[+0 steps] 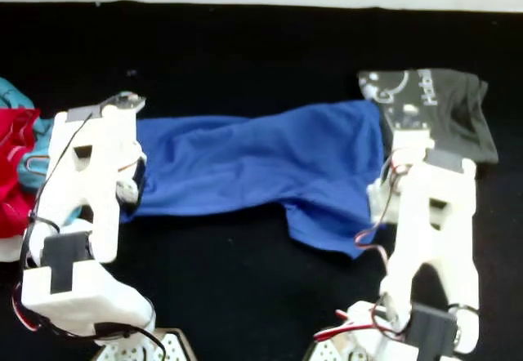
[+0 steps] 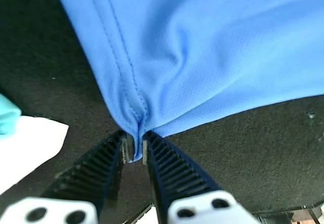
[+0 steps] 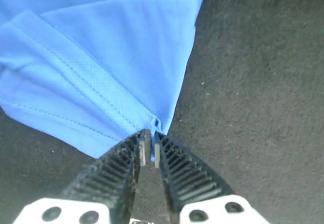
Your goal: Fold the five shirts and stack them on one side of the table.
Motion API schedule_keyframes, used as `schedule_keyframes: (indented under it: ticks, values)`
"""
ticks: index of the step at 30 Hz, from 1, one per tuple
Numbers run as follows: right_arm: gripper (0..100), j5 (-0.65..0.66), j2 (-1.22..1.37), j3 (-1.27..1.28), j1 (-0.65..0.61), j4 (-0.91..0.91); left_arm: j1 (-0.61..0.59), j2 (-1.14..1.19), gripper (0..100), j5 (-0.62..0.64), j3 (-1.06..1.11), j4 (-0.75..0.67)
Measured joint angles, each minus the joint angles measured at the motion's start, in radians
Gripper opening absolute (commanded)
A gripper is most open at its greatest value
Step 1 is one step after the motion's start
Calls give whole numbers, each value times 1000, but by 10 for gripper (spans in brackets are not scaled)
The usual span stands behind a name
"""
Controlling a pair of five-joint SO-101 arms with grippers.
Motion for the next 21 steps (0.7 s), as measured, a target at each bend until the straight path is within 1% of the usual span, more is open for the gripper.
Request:
schedule_keyframes:
  ticks: [2, 6, 7, 8, 13, 15, 16, 18, 19, 20, 21]
  values:
    - [34, 0, -15, 2, 0, -12, 0, 3, 43, 0, 0, 0]
    - [226, 0, -23, 0, 0, -17, -15, 3, 192, 0, -12, 5]
    - [260, 0, -23, -9, 0, -5, -26, 3, 220, 0, -29, 26]
    - [268, 0, -23, -29, 0, 14, -35, -6, 229, 0, -52, 48]
    - [242, 0, -23, -195, -63, 149, -84, -68, 224, 0, -239, 141]
    - [226, 0, -23, -275, -94, 176, -89, -77, 211, 0, -333, 166]
    - [180, 0, -23, -313, -104, 175, -89, -78, 168, 0, -370, 169]
    - [11, -23, -25, -361, -123, 144, -83, -78, 12, 0, -425, 163]
    - [5, -46, -18, -368, -135, 109, -72, -64, 8, 0, -439, 140]
    - [39, -69, -3, -374, -152, 75, -57, -40, 34, 5, -454, 117]
    - [40, -92, 21, -379, -167, 40, -37, -3, 22, 21, -462, 97]
